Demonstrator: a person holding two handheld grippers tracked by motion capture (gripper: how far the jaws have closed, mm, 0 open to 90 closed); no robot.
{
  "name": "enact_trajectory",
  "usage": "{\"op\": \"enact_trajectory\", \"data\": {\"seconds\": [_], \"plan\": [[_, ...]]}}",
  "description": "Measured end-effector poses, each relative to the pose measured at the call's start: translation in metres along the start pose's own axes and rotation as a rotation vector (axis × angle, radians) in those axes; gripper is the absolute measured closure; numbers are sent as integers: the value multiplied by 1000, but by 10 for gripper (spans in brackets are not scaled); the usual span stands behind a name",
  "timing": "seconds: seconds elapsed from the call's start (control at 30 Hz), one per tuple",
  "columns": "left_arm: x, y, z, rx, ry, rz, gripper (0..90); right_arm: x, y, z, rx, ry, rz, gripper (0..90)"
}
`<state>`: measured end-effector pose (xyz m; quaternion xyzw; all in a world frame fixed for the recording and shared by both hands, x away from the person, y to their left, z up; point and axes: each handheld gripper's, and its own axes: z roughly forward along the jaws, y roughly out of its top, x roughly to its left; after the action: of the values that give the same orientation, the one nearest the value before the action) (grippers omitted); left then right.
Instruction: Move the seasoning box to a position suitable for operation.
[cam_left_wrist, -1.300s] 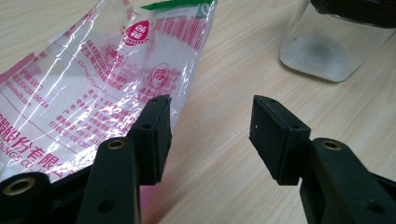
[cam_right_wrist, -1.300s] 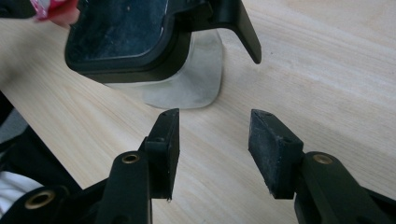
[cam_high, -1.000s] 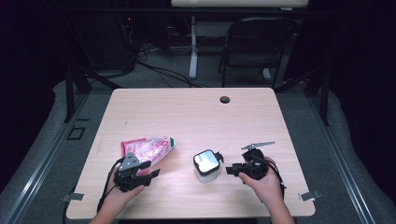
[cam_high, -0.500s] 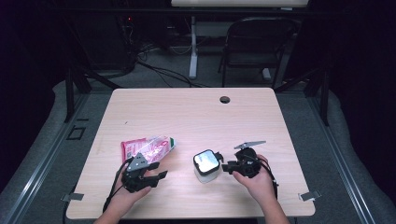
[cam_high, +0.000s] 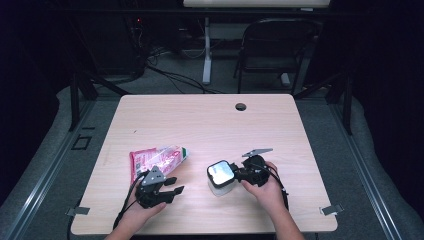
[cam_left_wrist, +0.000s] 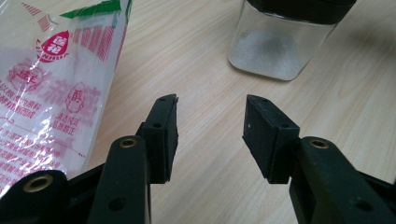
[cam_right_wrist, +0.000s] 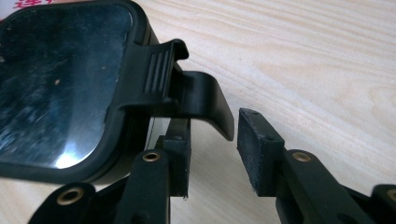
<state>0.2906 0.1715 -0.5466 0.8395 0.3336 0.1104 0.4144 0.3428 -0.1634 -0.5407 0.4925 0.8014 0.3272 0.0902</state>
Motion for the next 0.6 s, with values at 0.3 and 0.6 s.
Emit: {"op": "enact_trajectory", "data": {"seconds": [0.3, 0.6], "plan": [[4, -8, -8, -2, 9, -31, 554, -2, 6, 10, 39, -5, -42, 756], [1, -10, -7, 8, 2, -18, 560, 2, 6, 12, 45, -38, -131, 798]]}}
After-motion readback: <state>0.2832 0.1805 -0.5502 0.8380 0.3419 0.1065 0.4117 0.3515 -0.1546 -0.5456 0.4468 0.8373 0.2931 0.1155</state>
